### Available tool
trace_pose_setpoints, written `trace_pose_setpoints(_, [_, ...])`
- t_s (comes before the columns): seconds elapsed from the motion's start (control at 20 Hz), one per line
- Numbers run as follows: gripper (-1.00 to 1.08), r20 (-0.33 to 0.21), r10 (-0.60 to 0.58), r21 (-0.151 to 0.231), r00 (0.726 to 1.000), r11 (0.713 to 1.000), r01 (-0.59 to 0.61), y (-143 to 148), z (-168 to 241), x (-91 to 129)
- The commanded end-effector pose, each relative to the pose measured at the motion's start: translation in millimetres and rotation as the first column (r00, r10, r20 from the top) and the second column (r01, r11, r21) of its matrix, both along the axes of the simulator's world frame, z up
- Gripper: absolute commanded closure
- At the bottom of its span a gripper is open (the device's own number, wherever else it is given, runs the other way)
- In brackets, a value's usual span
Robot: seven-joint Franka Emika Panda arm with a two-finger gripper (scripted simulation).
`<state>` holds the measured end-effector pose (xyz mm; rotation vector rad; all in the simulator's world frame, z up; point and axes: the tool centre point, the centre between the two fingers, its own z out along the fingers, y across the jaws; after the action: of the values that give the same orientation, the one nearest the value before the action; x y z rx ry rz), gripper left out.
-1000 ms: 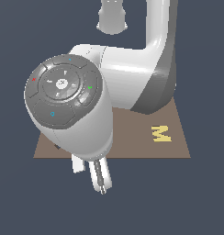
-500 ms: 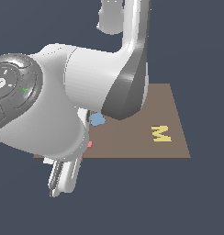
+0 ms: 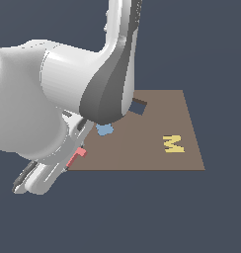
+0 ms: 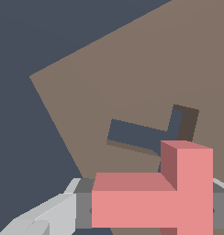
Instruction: Insert a designated object into the corresponding slot on a board.
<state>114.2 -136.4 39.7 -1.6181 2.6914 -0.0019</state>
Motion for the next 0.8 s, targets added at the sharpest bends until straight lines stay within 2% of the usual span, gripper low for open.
trace_pose_setpoints(0.0, [1.08, 0.000, -0.071, 0.000, 0.997, 0.997, 0.071, -7.1, 0.5, -5.0])
trace_pose_setpoints(0.4, [1.08, 0.000, -0.206, 0.001, 0.979, 0.979, 0.206, -19.9, 1.0, -17.1])
trace_pose_setpoints(0.75, [1.08, -0.001, -0.223, 0.000, 0.975, 0.975, 0.223, -21.4, 0.2, -19.1])
